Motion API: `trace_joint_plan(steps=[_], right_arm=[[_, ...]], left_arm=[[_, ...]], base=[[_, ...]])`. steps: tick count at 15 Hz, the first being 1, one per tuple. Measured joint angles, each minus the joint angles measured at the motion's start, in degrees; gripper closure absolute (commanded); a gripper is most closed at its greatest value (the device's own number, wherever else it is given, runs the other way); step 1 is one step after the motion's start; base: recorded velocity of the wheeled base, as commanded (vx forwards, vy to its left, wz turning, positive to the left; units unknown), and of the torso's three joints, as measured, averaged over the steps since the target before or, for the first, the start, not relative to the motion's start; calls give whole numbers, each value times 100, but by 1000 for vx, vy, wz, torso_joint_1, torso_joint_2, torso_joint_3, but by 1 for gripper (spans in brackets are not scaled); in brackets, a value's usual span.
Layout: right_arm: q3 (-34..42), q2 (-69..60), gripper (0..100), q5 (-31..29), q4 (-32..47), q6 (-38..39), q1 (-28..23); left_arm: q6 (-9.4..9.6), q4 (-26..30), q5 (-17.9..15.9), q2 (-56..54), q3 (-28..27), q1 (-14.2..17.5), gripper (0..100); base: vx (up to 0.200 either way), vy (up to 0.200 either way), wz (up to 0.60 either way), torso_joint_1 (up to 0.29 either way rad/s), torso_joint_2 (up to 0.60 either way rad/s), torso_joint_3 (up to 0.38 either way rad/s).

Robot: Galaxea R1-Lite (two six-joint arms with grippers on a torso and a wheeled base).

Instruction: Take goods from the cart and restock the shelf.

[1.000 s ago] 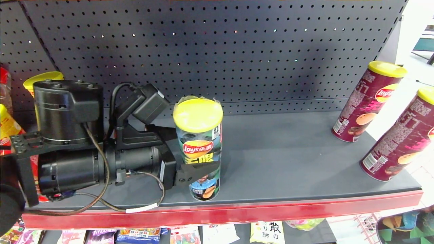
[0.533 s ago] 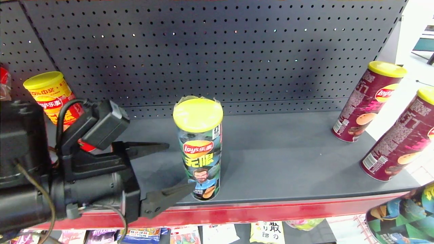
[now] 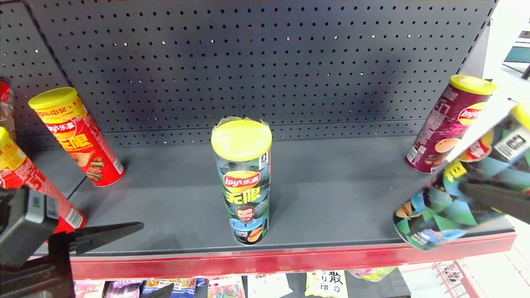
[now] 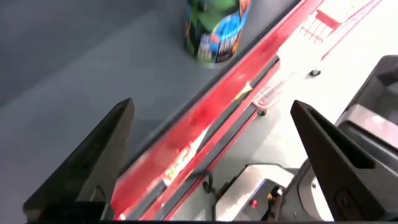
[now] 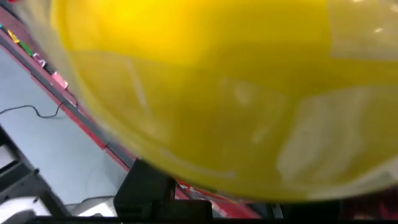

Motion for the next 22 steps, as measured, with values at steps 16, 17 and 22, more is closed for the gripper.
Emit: trace_joint_plan(steps=[16,17,22], right_arm=[[-3685,4462,100,-438,-480,-26,1758],[-3705,4575,100,-435,-483,-12,1821],[-4019,4990,100,-438,-468,-6,1947]], left_arm=[[-93,1119,864,-1513,0,146,0],[-98,1117,886,-1554,0,179,0],[-99,1122,890,-1698,34,235,0]], base=[[0,0,0,0,0,0],[0,0,0,0,0,0],[0,0,0,0,0,0]])
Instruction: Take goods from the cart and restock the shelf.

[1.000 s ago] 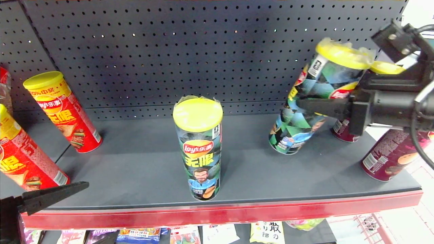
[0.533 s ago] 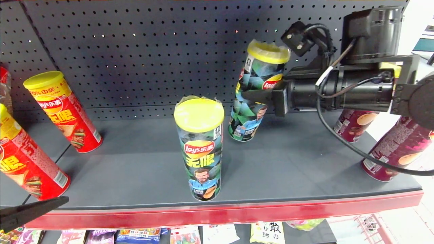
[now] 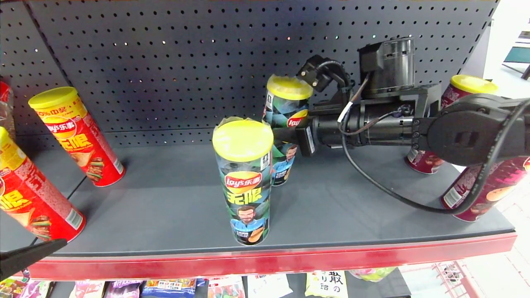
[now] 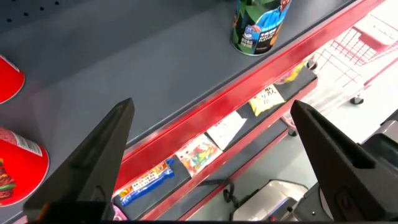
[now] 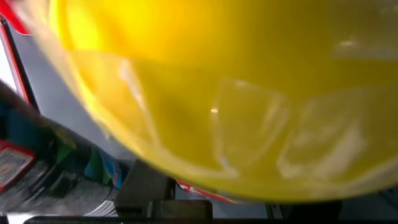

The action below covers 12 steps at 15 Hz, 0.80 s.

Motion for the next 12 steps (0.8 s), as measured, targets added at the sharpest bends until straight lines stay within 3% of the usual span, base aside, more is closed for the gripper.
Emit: trace_joint_plan(steps=[9,10,12], right_arm=[[-308,390,100,0,13,-9,16],[-308,407,0,0,7,-9,16],[-295,422,0,-115,7,-9,18]], left_arm=[[0,-2,-9,-68,27,5,0],[0,0,-11,-66,33,5,0],[0,0,-17,-60,41,5,0]], base=[[0,0,0,0,0,0],[0,0,0,0,0,0],[0,0,0,0,0,0]])
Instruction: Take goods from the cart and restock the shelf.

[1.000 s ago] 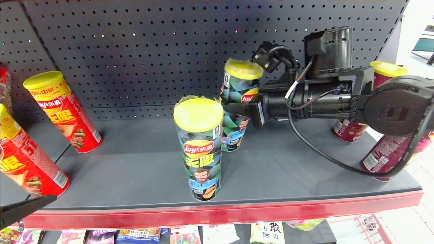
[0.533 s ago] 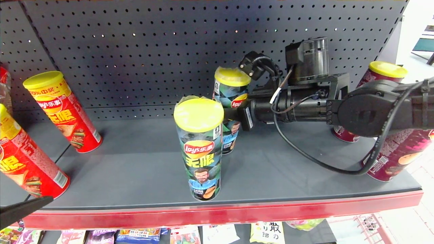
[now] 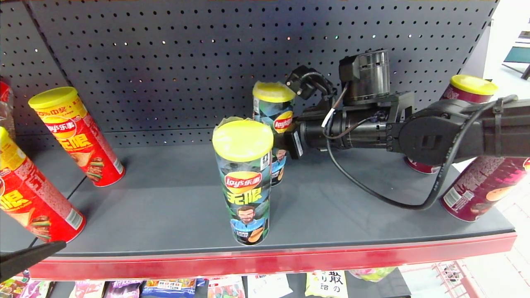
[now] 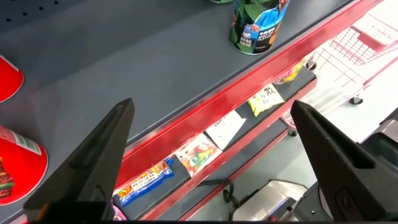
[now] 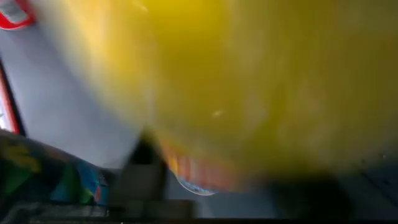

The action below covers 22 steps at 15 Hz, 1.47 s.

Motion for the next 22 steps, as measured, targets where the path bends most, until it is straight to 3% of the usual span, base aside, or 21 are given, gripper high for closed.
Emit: trace_joint_plan(steps=[3,8,11,17,22], right_arm=[[129,-76,0,-197,6,6,15],[1080,-792,0,-447,-13,285,17],[1714,-1440,0,-720,-16,600,-16],[3873,-3460,0,-811,-16,677,9],[5609,-5500,0,-926,35,677,50]], left_arm=[[1,5,-13,38,33,0,0],[-5,5,-9,302,157,0,0],[-163,-5,11,579,269,56,0],[-245,-185,-62,1482,254,268,0],[-279,-652,-369,2376,-23,279,0]], base=[[0,0,0,0,0,0],[0,0,0,0,0,0],[0,0,0,0,0,0],[0,0,0,0,0,0],[0,0,0,0,0,0]])
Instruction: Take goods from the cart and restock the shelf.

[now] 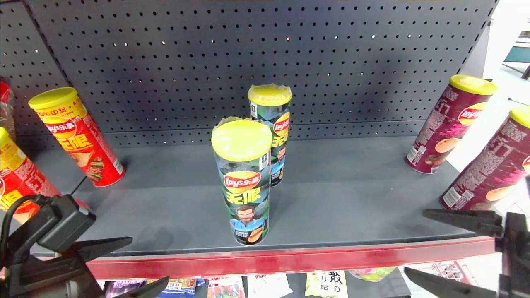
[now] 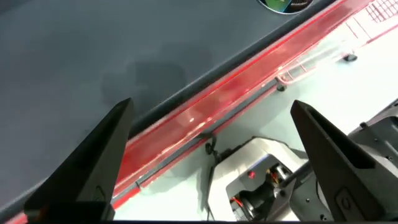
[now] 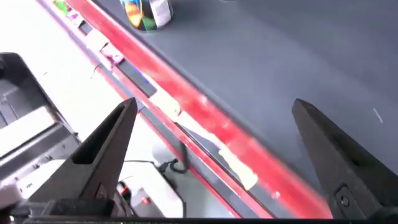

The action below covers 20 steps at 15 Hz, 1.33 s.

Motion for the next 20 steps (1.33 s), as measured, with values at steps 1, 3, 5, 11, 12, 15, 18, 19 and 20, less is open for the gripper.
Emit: trace_joint_plan(steps=[1,3,5,11,12,15,18,19,20], right_arm=[[218,-361,0,-100,6,22,-155],[483,-1006,0,-240,17,255,-758],[599,-1469,0,-268,61,550,-1348],[769,-2414,0,-306,714,855,-1949],[780,-2508,0,-304,717,869,-1993],[789,-2637,0,-304,714,877,-2054],[789,-2670,0,-301,717,877,-2063],[789,-2667,0,-304,717,878,-2063],[789,-2665,0,-304,714,877,-2063]], left_arm=[[11,-22,-16,176,-95,5,0],[20,-121,-24,575,-385,-1,0],[34,-204,-33,986,-728,-12,0],[206,-219,-38,1863,-1259,-277,0],[279,-219,-38,1974,-1314,-293,0],[335,-215,-35,2265,-1535,-297,0],[343,-226,-33,2533,-1797,-307,0],[345,-223,-35,2593,-1832,-325,0],[343,-226,-35,2632,-1849,-339,0]], base=[[0,0,0,0,0,0],[0,0,0,0,0,0],[0,0,0,0,0,0],[0,0,0,0,0,0],[0,0,0,0,0,0],[0,0,0,0,0,0],[0,0,0,0,0,0],[0,0,0,0,0,0],[0,0,0,0,0,0]])
